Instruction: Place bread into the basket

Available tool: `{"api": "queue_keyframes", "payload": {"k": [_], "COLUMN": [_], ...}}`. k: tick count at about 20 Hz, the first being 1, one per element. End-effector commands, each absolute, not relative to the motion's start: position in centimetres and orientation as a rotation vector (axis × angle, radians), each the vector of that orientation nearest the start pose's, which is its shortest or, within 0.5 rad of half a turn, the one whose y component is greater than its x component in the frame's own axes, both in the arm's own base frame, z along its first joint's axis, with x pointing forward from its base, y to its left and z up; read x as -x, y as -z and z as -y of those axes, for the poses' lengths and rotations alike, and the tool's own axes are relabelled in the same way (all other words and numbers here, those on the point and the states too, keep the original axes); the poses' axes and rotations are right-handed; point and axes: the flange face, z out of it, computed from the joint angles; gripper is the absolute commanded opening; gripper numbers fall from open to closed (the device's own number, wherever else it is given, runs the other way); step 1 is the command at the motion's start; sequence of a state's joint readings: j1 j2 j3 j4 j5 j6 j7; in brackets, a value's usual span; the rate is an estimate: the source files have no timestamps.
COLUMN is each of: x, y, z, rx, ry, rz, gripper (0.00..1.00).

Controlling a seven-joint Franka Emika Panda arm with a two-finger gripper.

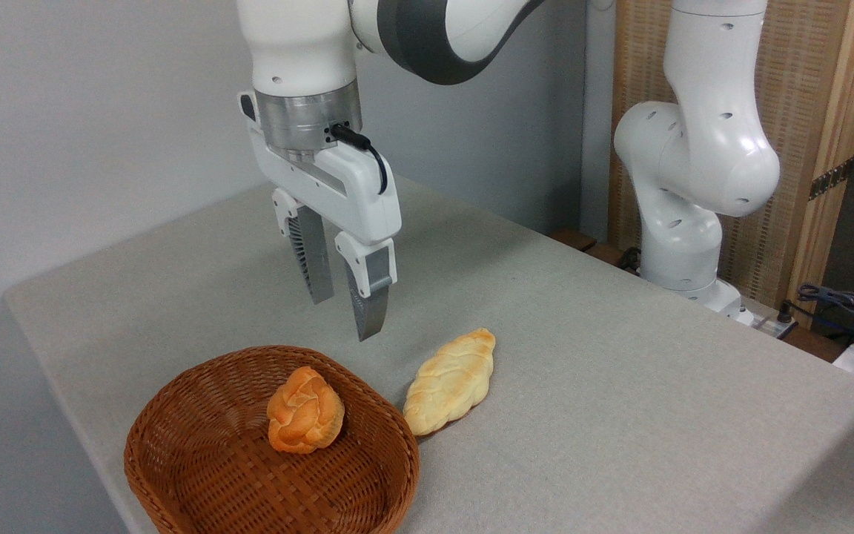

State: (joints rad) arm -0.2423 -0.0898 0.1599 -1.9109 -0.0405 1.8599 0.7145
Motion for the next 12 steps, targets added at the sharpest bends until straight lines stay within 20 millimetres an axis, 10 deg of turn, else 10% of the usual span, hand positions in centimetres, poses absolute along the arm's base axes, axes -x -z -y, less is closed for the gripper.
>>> {"api": "queue_keyframes", "payload": {"k": [1,12], "x": [-52.2,-50.0], "y": [-53.0,-46.2], "z": [4.0,1.0], "rx": [2.968,3.042], "ry": [-0.005,-0.22], "rz": [-1.216,-1.152], "gripper": [1.0,1.0]}}
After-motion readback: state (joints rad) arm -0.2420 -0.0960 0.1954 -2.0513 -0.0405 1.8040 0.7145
